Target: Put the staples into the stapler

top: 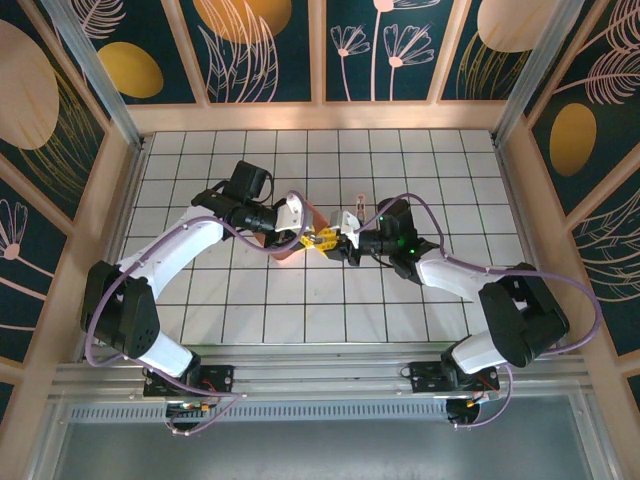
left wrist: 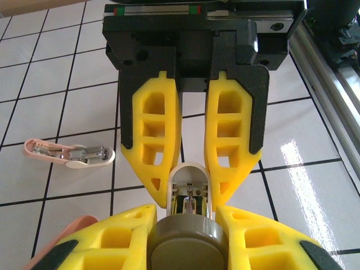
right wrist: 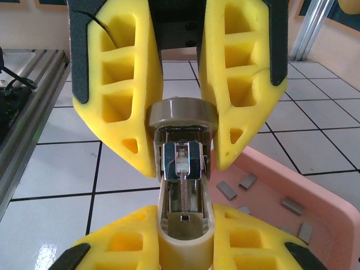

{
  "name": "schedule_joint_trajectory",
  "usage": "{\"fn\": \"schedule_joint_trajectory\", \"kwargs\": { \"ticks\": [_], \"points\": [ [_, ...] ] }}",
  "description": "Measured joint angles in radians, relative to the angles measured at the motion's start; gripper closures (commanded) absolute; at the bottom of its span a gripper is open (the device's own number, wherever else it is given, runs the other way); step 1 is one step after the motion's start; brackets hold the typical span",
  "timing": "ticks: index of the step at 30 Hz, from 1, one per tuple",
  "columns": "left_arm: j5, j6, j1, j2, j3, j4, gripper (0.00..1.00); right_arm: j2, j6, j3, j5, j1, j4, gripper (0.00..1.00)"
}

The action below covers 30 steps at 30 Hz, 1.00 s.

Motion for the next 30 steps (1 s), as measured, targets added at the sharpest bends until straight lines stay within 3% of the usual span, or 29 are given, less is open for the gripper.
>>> {"fn": "schedule_joint_trajectory", "kwargs": {
  "ticks": [7, 16, 21, 30],
  "points": [
    [0.003, 0.000, 0.000, 0.000, 0.000, -0.005, 0.76, 0.000, -0.002, 0.019, -0.003, 0.005, -0.030, 0.89],
    [0.018, 0.005, 0.002, 0.000, 0.001, -0.015, 0.58, 0.000, -0.002, 0.032, 0.010, 0.011, -0.071, 0.90],
    [0.018, 0.005, 0.002, 0.000, 0.001, -0.016, 0.56, 0.000, -0.008, 0.054, 0.019, 0.024, -0.094, 0.90],
    [0.021, 0.013, 0.005, 0.000, 0.012, -0.034, 0.83, 0.000, -0.020, 0.072, 0.021, 0.029, -0.115, 0.90]
  ]
}}
